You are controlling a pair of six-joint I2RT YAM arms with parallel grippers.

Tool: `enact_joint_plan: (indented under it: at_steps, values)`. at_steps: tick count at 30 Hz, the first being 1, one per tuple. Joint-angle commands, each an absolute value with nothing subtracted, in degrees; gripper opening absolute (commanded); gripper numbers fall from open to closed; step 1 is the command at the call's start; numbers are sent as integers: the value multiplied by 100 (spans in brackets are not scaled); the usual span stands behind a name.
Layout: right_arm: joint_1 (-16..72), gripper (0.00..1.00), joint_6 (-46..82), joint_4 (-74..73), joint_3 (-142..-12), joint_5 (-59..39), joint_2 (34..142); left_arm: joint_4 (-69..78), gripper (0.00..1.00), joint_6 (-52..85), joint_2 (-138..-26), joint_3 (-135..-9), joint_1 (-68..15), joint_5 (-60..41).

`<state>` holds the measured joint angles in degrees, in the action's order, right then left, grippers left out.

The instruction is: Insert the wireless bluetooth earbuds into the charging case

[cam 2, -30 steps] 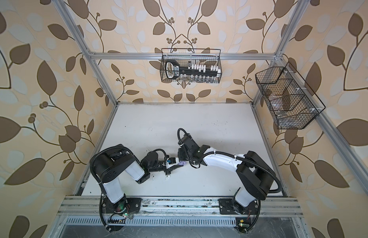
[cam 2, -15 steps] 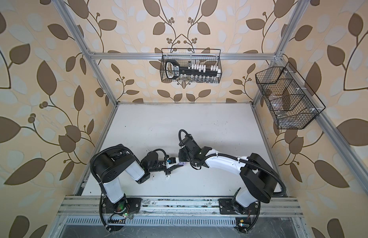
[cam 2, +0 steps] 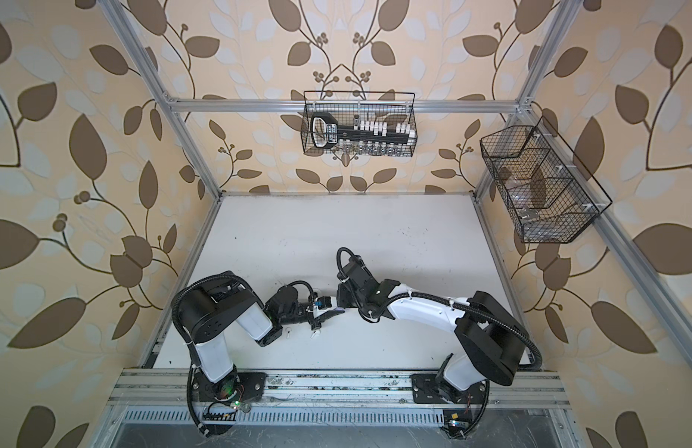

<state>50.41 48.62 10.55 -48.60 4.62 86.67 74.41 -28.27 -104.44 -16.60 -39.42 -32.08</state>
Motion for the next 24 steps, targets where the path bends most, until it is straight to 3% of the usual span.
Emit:
enact_joint_plan:
  at_steps: [1,16,24]
  values:
    - [5159,26,4990,1169,-4746,391,8594,7919,9,-2786,-10411,-1690,-3955,-3120]
    - [4966,31,4908,1471,-4595,695,7848,7923,9,-2735,-10391,-1703,-3956,-3011]
    - [4622,49,4770,2071,-3790,1200,6365,7172,9,-2461,-10076,-1883,-3955,-3051]
